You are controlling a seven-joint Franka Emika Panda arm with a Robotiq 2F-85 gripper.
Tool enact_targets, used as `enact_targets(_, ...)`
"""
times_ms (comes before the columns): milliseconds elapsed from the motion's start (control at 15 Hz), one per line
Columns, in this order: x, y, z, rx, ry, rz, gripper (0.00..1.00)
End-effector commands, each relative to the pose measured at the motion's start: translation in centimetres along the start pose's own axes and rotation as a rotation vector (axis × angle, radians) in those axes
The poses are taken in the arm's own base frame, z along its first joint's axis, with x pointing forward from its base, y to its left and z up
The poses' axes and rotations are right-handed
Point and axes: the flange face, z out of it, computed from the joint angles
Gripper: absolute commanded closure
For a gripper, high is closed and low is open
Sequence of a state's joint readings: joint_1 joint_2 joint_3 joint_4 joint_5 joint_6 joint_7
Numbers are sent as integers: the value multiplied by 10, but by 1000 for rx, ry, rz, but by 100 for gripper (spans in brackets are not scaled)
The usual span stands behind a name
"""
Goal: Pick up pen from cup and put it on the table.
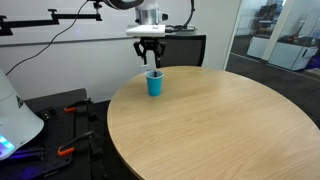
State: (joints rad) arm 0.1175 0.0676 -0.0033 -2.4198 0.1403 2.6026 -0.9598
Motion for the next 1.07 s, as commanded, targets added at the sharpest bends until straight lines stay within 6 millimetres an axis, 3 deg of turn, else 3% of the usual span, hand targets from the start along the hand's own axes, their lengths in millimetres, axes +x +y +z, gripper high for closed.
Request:
enact_targets(0,17,18,16,20,17,-29,48)
enact_targets(267,31,27,34,46,8,-53,61)
enact_targets(333,34,28,38,53,8,-59,68)
enact_targets(1000,42,31,60,94,11,-79,60)
